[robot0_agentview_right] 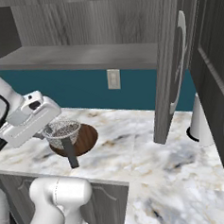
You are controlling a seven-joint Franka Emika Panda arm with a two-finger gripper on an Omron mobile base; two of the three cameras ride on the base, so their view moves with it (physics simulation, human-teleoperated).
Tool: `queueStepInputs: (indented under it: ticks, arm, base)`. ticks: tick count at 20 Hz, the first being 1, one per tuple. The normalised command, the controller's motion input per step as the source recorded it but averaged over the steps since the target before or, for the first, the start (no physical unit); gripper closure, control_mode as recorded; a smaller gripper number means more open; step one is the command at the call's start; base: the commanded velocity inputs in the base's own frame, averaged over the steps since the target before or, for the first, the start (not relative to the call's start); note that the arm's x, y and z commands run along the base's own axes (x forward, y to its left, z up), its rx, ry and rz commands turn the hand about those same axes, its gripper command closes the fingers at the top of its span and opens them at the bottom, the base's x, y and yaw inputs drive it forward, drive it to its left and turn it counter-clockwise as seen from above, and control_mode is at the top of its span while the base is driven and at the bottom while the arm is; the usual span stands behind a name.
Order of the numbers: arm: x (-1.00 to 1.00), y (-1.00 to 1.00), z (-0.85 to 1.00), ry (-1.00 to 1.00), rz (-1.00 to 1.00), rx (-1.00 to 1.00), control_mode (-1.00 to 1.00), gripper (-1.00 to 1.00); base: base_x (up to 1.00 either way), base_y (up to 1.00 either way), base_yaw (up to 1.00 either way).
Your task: Open the cabinet and setup a tea strainer by placing it in the bowl upright.
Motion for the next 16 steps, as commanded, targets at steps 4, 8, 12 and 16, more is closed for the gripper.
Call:
queueStepInputs:
  ticks: [4,8,12,16]
  arm:
    - [0.16,0.02,-0.36,0.04,0.04,0.03,-1.0,1.0]
    - [0.27,0.0,-0.08,0.01,0.01,0.0,-1.0,1.0]
    - [0.45,0.3,-0.17,0.0,0.0,0.0,-1.0,1.0]
    - [0.58,0.28,-0.2,-0.02,0.04,0.02,-1.0,1.0]
  base:
    - [0.0,0.0,0.0]
    - [0.0,0.0,0.0]
    - [0.0,0.0,0.0]
    - [0.0,0.0,0.0]
